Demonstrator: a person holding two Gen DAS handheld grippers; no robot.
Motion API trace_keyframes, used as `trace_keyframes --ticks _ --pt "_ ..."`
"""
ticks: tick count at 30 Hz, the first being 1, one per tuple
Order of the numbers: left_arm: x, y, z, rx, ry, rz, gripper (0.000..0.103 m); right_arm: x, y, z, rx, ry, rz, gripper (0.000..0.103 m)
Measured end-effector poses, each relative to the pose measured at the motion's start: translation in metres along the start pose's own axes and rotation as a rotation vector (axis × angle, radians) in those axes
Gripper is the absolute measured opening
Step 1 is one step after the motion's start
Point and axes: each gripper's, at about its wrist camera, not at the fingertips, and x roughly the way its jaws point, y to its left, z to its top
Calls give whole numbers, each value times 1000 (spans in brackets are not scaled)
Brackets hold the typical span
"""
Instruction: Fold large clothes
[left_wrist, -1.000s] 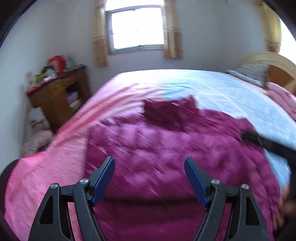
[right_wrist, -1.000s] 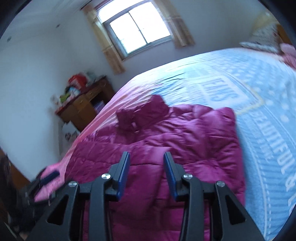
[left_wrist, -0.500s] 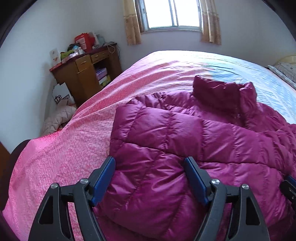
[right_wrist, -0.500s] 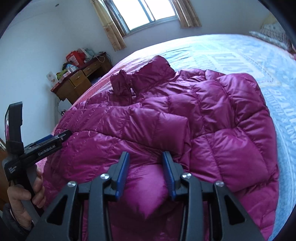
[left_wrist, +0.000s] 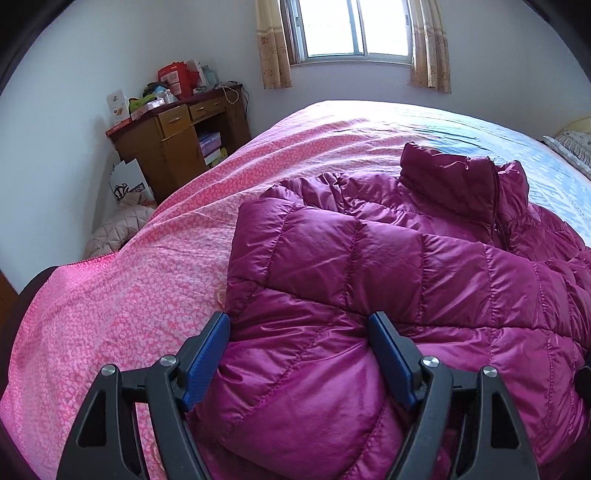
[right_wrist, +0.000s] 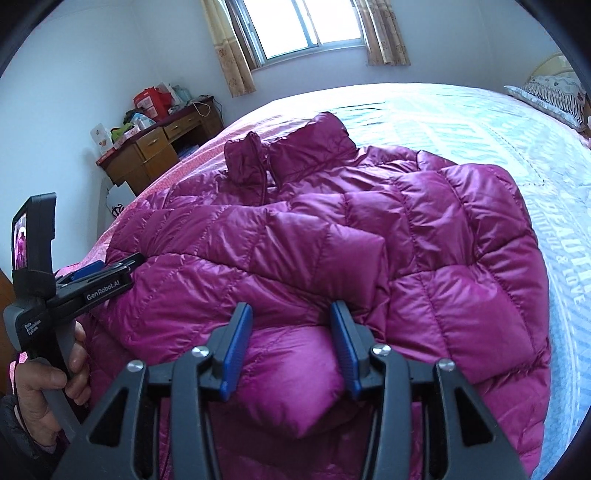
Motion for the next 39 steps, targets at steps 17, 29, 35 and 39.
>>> trace_keyframes --ticks 17,29,35,39 --pt "5 -3 -2 2 7 8 78 -27 -8 37 63 21 37 55" --pt "3 -4 -5 -1 0 24 81 20 -38 180 240 77 13 74" --pt "4 7 -7 -61 13 -7 86 104 -48 193 328 220 -121 74" --pt "8 15 -7 -110 31 -45 88 135 -51 206 368 263 -162 74"
